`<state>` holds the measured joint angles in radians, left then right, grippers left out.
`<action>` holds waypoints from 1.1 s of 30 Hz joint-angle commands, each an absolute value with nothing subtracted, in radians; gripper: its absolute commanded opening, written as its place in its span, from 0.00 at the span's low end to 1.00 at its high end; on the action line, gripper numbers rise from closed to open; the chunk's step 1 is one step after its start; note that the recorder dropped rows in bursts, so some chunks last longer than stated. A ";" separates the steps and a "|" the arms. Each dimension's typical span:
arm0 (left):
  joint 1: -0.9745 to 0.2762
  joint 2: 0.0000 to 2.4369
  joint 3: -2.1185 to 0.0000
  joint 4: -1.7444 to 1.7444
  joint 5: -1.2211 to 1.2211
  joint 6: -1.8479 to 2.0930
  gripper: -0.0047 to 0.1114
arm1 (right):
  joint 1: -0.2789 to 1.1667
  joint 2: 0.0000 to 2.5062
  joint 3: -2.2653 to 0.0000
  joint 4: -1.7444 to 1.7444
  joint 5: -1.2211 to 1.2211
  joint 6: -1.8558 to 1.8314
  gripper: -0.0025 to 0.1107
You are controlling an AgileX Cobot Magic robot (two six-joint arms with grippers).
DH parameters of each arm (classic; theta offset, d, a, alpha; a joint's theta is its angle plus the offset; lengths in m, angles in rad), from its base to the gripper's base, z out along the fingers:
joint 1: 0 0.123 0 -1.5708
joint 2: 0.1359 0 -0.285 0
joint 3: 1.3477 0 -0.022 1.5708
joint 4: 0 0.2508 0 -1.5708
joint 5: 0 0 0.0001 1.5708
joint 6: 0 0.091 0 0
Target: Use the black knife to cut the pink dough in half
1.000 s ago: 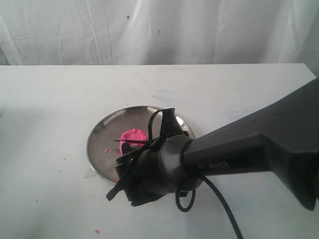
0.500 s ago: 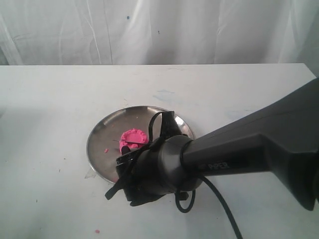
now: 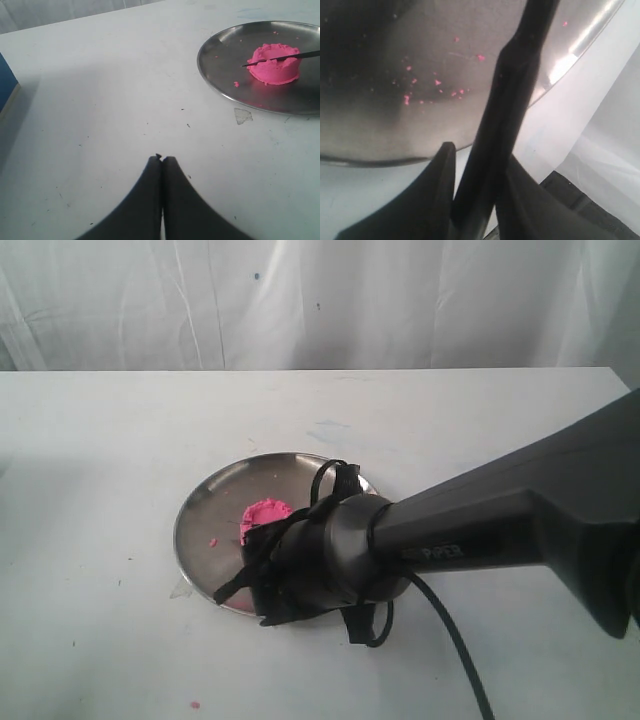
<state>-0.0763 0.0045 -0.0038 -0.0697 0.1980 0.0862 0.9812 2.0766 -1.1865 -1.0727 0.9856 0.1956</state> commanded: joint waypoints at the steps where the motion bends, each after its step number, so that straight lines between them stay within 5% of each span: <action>1: -0.083 0.000 0.000 -0.074 0.199 0.086 0.04 | 0.967 2.086 -1.202 -0.982 0.961 0.130 0.05; 33: -0.083 0.000 0.000 -0.074 0.199 0.086 0.04 | 0.898 2.121 -1.341 -0.674 1.001 -0.048 0.03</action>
<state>-0.0763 0.0045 -0.0038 -0.0697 0.1980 0.0862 0.9071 2.1072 -1.3462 -0.7431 1.0100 -0.0062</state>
